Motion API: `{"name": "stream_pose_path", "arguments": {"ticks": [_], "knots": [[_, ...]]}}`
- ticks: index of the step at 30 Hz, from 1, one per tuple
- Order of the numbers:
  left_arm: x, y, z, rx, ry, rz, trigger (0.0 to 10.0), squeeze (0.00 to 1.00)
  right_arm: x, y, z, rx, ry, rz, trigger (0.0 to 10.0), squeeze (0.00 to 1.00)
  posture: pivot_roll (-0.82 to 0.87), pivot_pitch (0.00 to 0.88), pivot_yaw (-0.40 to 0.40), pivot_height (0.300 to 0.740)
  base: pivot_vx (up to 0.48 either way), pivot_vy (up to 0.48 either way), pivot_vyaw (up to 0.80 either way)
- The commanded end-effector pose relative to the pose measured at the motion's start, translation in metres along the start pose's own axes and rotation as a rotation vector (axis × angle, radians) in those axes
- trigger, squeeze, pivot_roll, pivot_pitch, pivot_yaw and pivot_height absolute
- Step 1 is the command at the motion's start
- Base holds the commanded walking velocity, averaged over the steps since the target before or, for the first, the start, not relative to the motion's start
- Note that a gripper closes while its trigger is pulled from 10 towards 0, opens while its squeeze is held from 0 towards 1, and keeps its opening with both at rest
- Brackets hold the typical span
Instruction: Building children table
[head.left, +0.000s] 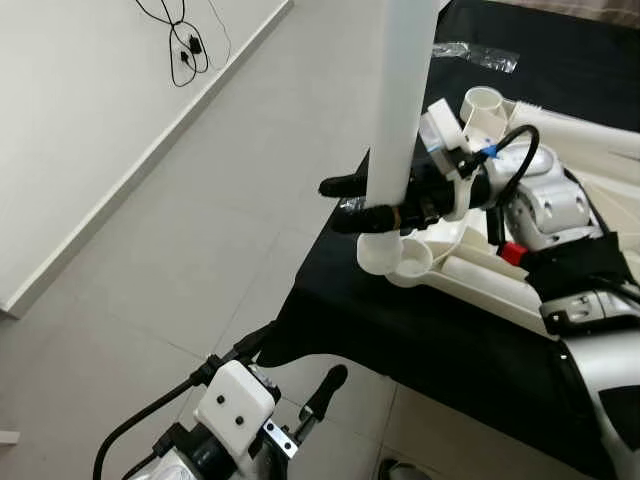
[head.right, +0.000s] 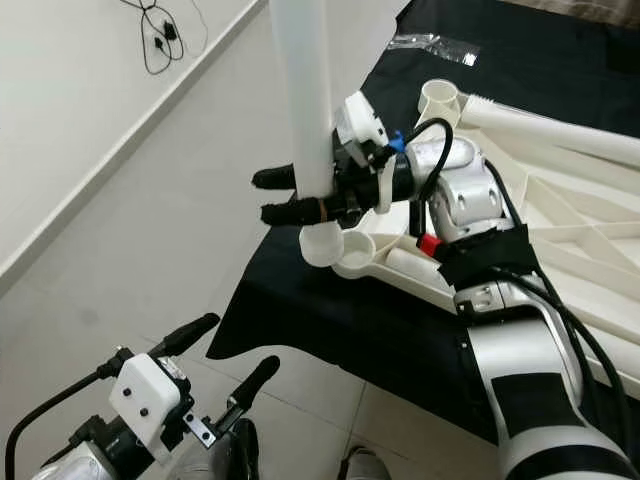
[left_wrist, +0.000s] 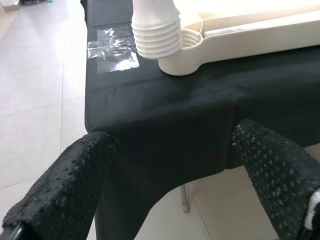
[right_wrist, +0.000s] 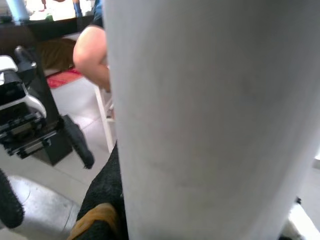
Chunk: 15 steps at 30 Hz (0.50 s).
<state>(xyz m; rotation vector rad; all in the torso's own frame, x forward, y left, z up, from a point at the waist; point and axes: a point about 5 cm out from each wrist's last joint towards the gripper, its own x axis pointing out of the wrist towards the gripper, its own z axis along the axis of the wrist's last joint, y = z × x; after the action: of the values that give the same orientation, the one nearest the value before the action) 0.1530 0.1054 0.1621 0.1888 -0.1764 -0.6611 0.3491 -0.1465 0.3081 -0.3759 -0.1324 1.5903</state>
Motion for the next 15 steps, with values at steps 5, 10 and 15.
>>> {"name": "stream_pose_path", "arguments": {"ticks": [5,10,15], "knots": [[-0.006,-0.003,0.004,0.006,0.004,-0.020,10.0,0.00,-0.007,-0.004,0.009,-0.021,-0.029,0.010,10.0,0.00,0.09,0.360,0.037,0.740,0.000,0.000,0.00],[-0.007,-0.005,0.006,0.001,0.004,-0.025,10.0,0.00,-0.019,-0.010,0.010,-0.013,-0.029,-0.046,10.0,0.00,0.10,0.371,0.037,0.740,0.000,0.000,0.00],[-0.008,-0.006,0.008,-0.003,0.003,-0.026,10.0,0.00,-0.028,-0.010,0.012,-0.019,-0.037,-0.068,10.0,0.00,0.10,0.376,0.038,0.740,0.000,0.000,0.00]]}}
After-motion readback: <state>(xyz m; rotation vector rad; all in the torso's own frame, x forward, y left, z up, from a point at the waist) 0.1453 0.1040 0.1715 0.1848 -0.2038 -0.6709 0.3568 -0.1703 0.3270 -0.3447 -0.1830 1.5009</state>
